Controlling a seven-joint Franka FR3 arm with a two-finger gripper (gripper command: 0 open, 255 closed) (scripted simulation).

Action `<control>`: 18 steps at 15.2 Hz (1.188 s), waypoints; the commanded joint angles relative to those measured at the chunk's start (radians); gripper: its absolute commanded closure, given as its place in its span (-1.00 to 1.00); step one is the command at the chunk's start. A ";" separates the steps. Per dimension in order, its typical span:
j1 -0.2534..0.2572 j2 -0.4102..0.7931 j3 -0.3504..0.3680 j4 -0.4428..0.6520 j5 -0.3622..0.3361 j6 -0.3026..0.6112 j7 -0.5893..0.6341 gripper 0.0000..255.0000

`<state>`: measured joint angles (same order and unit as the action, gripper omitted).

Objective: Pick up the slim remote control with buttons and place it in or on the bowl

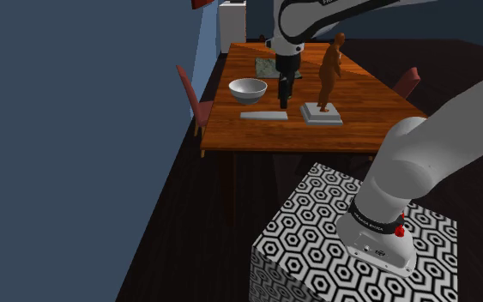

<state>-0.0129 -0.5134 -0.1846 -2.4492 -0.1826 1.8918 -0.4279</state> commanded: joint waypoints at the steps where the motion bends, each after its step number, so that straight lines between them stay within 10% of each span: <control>1: 0.006 0.066 -0.034 0.023 -0.001 0.056 -0.065 -1.00; 18: 0.011 0.639 -0.187 0.326 0.227 0.350 -0.609 -1.00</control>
<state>0.0000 0.1133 -0.3722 -2.1242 0.0375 2.2314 -1.0295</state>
